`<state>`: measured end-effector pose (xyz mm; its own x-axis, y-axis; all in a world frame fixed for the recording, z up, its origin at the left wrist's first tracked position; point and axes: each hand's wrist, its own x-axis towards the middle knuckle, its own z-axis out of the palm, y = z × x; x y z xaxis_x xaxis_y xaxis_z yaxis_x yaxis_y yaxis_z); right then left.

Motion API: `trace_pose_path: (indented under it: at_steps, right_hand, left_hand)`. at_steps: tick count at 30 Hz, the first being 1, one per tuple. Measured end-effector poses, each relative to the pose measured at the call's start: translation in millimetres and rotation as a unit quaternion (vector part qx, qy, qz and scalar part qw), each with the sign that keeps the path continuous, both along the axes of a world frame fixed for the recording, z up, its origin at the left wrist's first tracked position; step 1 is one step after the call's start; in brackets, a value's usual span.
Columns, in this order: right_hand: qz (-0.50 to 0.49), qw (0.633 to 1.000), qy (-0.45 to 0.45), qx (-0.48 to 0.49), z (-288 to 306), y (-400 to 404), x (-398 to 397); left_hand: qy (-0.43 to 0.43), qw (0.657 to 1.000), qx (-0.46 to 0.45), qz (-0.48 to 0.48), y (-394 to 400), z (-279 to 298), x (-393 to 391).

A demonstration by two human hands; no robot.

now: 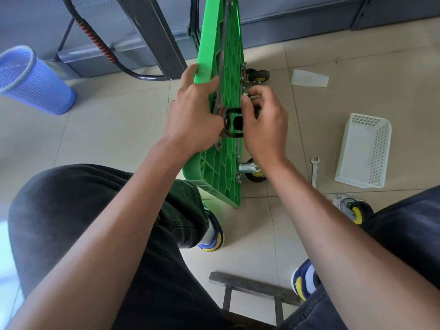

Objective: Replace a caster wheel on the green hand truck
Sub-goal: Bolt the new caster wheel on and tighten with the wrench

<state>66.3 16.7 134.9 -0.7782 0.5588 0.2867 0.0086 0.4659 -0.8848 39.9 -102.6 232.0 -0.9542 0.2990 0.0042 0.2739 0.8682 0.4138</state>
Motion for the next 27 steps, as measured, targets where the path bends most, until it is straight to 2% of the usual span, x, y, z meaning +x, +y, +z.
trace_pose_path:
  at_steps: [4, 7, 10, 12, 17, 22, 27]
  right_hand:
    - [0.006, 1.0, -0.009, -0.002, 0, -1, 3]
    - [0.027, 0.999, -0.013, 0.041, 3, 1, 1]
    - [0.111, 0.985, -0.035, 0.125, 13, 3, -7]
    - [0.162, 0.973, -0.074, 0.145, 22, 3, -13]
    - [0.192, 0.962, -0.157, 0.115, 35, 4, -20]
    - [0.184, 0.965, -0.158, 0.098, 43, 2, -19]
    - [0.186, 0.954, -0.188, 0.138, 47, -2, -21]
  left_hand:
    - [0.0, 1.0, 0.006, 0.005, 0, -4, -3]
    - [0.008, 1.0, 0.005, 0.004, 0, -4, -2]
    - [0.008, 1.0, 0.009, 0.001, 0, -4, -1]
    - [0.009, 1.0, 0.014, 0.0, -1, -3, -1]
    - [0.008, 1.0, 0.026, 0.001, -1, -5, 0]
    - [0.002, 1.0, 0.029, 0.007, -1, -4, -1]
    - [-0.001, 1.0, 0.023, 0.005, 1, 0, 2]
